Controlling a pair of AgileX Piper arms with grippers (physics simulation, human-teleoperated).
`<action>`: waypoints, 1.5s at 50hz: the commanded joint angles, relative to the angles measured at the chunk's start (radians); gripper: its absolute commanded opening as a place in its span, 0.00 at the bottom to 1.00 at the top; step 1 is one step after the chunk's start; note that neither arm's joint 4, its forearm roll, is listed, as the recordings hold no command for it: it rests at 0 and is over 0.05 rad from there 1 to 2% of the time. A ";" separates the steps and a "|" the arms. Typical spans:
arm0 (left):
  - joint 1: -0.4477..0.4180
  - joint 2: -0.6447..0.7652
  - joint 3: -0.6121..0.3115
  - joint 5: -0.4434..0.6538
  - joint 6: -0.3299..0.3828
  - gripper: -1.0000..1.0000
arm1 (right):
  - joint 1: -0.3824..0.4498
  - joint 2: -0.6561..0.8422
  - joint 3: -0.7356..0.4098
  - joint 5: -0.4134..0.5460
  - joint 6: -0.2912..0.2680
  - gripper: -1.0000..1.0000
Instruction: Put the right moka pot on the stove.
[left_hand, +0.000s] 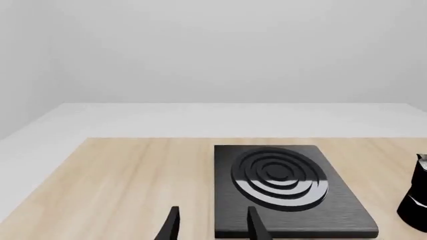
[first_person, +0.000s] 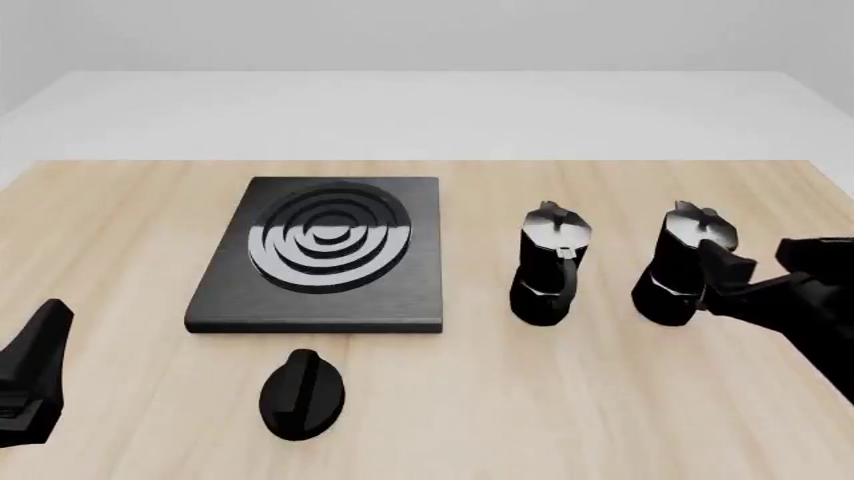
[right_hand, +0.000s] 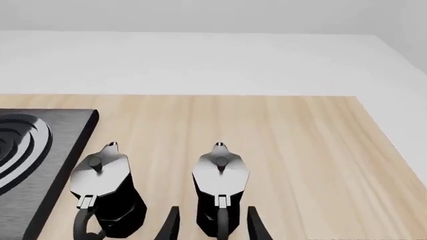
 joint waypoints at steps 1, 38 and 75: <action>0.000 0.000 0.000 0.000 0.000 1.00 | -0.015 0.100 -0.007 -0.065 0.011 1.00; 0.000 0.000 0.000 0.000 0.000 1.00 | -0.024 0.370 -0.034 -0.231 0.062 1.00; 0.000 0.000 0.000 0.000 0.000 1.00 | -0.026 0.421 -0.016 -0.312 0.086 0.00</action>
